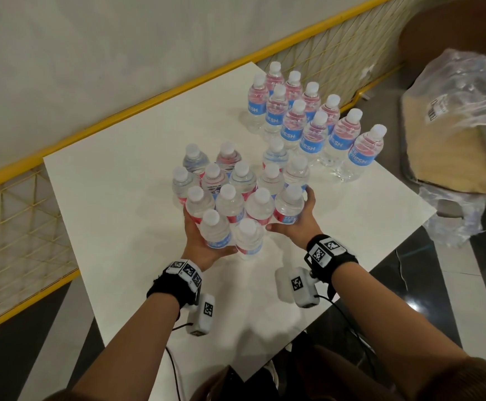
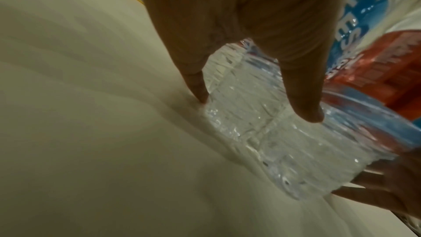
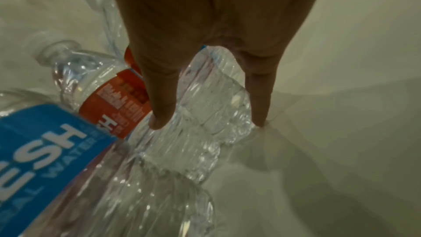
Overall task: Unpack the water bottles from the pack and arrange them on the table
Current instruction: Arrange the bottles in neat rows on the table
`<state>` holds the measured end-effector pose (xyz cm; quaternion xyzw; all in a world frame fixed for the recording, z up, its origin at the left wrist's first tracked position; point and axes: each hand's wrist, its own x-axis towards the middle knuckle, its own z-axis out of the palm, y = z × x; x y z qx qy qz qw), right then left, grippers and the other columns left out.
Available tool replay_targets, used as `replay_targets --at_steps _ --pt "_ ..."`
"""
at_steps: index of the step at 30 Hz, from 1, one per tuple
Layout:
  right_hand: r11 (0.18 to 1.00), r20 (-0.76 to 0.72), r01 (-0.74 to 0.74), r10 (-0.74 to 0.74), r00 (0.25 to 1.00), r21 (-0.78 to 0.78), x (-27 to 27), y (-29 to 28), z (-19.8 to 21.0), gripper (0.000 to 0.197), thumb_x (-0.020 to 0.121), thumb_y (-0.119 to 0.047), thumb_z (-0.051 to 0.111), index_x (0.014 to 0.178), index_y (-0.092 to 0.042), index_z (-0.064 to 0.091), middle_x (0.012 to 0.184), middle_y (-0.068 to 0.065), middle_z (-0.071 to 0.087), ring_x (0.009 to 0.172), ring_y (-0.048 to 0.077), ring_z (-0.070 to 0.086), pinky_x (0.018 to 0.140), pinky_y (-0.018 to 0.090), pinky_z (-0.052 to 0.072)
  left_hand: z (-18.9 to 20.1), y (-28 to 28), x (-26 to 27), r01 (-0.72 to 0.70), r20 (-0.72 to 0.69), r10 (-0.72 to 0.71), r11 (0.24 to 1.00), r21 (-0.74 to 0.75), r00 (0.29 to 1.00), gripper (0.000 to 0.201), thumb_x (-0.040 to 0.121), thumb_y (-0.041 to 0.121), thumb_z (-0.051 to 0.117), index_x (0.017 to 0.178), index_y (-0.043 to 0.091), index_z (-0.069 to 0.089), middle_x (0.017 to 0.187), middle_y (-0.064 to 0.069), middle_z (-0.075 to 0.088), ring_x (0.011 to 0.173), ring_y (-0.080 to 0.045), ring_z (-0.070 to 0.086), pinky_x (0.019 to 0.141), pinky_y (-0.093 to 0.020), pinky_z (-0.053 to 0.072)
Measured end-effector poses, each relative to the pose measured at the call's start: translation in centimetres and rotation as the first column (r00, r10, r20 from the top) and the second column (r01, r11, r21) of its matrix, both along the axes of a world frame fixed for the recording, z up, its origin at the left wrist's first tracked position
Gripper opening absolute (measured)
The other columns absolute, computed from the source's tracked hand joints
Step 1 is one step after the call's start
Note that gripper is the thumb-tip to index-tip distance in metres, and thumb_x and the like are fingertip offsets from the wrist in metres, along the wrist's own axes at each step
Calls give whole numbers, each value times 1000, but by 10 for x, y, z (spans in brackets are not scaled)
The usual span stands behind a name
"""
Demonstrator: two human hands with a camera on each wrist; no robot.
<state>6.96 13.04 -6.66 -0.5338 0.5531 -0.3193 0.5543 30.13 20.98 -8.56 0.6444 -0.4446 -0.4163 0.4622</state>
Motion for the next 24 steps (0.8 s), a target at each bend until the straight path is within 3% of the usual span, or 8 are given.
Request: replay_targets --at_steps 7,11,14,16,18,21,22,24 --pt "1000 -20 -17 16 1000 -18 11 -15 0 132 59 -5 87 145 -21 -12 151 8 28 137 19 34 112 43 30 -1 -13 7 -16 45 18 999 -40 999 132 35 29 97 140 25 17 139 0 43 128 -18 48 107 -51 40" --pt "999 -53 -47 46 998 -18 8 -18 3 122 65 -3 83 146 -17 -7 148 3 29 130 11 36 103 28 34 0 -10 -3 -81 48 84 994 -70 995 122 38 22 97 137 21 26 134 2 49 124 -15 52 104 -39 43" --pt "998 -186 -36 27 982 -45 1 -10 3 88 75 -15 79 141 -14 22 140 4 45 125 19 49 92 21 37 -12 -1 -7 -205 219 171 968 142 961 123 38 35 96 138 17 27 135 -4 43 126 -20 44 103 -40 41" --pt "997 -246 -31 14 969 -67 -3 -5 0 74 76 -20 77 136 -14 34 134 4 53 121 22 53 89 21 39 -19 5 -12 -235 229 172 930 283 958 116 44 37 94 136 8 28 133 -9 43 124 -25 48 103 -39 44" --pt "997 -263 -25 6 965 -70 -6 -1 0 71 76 -21 77 135 -15 37 132 4 55 119 22 54 89 21 39 -15 5 -21 -244 221 165 882 404 961 95 59 28 89 127 3 27 127 -12 48 116 -28 54 98 -34 46" --pt "998 -282 10 -27 959 -62 -12 4 1 73 76 -21 77 135 -13 35 132 5 54 119 23 55 87 20 38 -3 4 -27 -202 236 66 760 618 969 67 73 41 76 115 1 43 105 -13 62 101 -31 65 84 -32 53" --pt "998 -288 23 -39 957 -60 -14 7 1 73 76 -22 77 136 -13 35 133 5 54 119 22 54 86 20 38 0 5 -29 -142 187 20 729 669 982 58 78 45 70 107 -2 52 92 -14 66 93 -32 69 77 -31 55" --pt "997 -302 48 -63 951 -57 -19 10 -1 74 75 -23 78 135 -13 35 133 5 53 118 22 54 86 21 38 5 8 -37 -12 26 -12 659 752 1000 56 88 50 55 90 -7 57 75 -21 68 75 -35 70 69 -33 57"
